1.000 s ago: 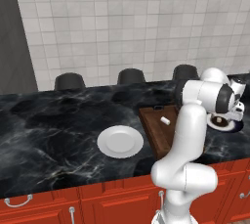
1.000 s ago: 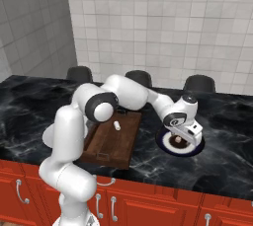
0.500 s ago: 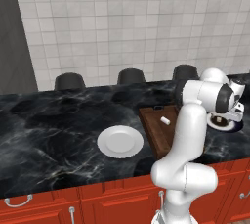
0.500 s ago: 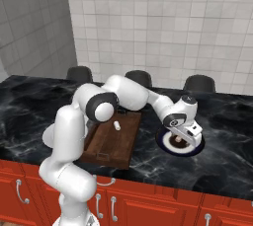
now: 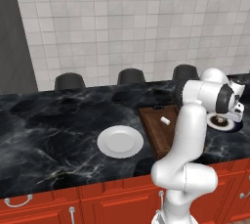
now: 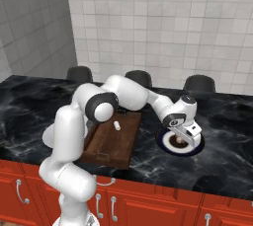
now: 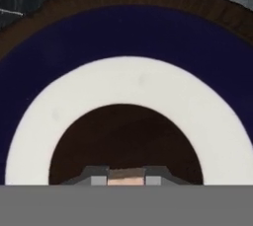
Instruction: Move the dessert items from the plates to the tray.
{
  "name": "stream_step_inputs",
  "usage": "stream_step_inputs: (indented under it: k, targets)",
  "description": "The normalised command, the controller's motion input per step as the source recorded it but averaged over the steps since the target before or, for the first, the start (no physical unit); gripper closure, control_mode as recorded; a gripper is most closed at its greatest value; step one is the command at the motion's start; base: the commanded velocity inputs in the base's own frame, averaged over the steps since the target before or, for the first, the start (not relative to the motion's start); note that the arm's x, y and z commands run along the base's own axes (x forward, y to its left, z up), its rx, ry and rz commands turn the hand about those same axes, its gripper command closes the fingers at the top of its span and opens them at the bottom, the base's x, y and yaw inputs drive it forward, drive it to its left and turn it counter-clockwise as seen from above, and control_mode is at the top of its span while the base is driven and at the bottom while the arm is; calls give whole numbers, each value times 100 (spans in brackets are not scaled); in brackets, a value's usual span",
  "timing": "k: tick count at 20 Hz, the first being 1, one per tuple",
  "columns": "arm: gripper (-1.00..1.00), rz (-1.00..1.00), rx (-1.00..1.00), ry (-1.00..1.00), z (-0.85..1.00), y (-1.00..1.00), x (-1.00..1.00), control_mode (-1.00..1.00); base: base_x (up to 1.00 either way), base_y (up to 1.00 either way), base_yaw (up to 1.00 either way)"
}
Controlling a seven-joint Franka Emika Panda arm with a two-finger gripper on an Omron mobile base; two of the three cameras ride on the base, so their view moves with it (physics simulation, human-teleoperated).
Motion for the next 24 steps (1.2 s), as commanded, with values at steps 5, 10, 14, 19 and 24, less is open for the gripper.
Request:
stream_step_inputs:
  k: [5,10,14,19,24]
  targets:
    - [100,-5,0,0,7,0,-5,-100,0,0,0]
    - [100,-2,-1,0,70,1,-2,-100,0,0,0]
    - [100,0,-6,0,68,23,-4,-100,0,0,0]
    - [100,0,-1,0,36,48,-31,-100,0,0,0]
    - [100,0,0,-1,16,67,-54,-100,0,0,0]
